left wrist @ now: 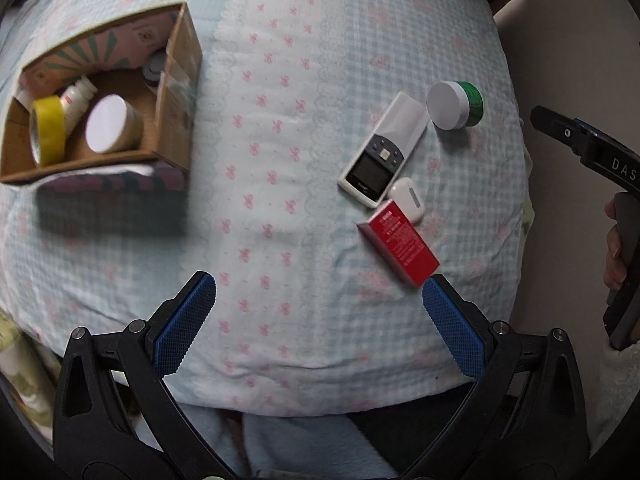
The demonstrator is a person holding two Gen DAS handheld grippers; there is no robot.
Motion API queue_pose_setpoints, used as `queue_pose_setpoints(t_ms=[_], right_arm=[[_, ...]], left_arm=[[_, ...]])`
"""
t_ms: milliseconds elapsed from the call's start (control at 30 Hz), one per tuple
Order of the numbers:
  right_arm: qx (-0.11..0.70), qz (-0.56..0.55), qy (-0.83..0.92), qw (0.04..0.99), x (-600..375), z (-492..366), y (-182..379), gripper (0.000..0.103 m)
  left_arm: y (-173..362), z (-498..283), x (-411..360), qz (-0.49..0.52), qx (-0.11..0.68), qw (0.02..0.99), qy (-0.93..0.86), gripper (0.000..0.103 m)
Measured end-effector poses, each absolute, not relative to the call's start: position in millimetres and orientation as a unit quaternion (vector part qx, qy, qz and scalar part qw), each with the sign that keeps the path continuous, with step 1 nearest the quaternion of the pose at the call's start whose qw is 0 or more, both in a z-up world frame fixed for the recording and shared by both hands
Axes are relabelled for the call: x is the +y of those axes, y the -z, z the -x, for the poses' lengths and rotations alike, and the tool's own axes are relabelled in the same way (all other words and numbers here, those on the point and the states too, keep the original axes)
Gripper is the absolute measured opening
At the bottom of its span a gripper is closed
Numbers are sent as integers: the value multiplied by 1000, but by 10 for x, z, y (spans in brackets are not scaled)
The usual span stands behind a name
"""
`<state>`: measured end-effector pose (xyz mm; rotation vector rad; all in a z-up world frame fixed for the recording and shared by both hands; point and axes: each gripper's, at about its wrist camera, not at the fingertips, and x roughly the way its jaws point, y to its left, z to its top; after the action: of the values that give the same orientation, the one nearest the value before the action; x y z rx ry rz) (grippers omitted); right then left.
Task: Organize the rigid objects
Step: 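Move both open tools over the green-labelled jar, remote and red box, then grasp the red box with the left tool while the right tool grasps the green-labelled jar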
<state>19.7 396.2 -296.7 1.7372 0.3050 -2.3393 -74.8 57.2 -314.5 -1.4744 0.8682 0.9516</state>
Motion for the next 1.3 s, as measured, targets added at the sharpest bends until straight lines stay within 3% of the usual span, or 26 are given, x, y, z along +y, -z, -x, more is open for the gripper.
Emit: queue_pose_setpoints(t_ms=[200, 767, 867, 967, 1200, 1300], right_arm=[[99, -604, 780, 133, 4133, 110, 3415, 103], [128, -611, 762, 171, 4146, 552, 4201, 103], [148, -612, 759, 166, 4090, 617, 4279, 103], [166, -618, 752, 160, 4027, 678, 4353, 93], [176, -646, 727, 154, 3975, 781, 4505, 61], [160, -657, 720, 160, 3993, 817, 4530, 53]], left_arm=[[3670, 94, 482, 704, 347, 487, -383, 103], [4414, -552, 400, 733, 357, 378, -440, 102], [4516, -589, 355, 737, 359, 366, -440, 97], [4589, -605, 323, 742, 360, 358, -439, 86], [4571, -673, 316, 725, 370, 366, -451, 74], [4497, -777, 348, 714, 377, 392, -441, 51]])
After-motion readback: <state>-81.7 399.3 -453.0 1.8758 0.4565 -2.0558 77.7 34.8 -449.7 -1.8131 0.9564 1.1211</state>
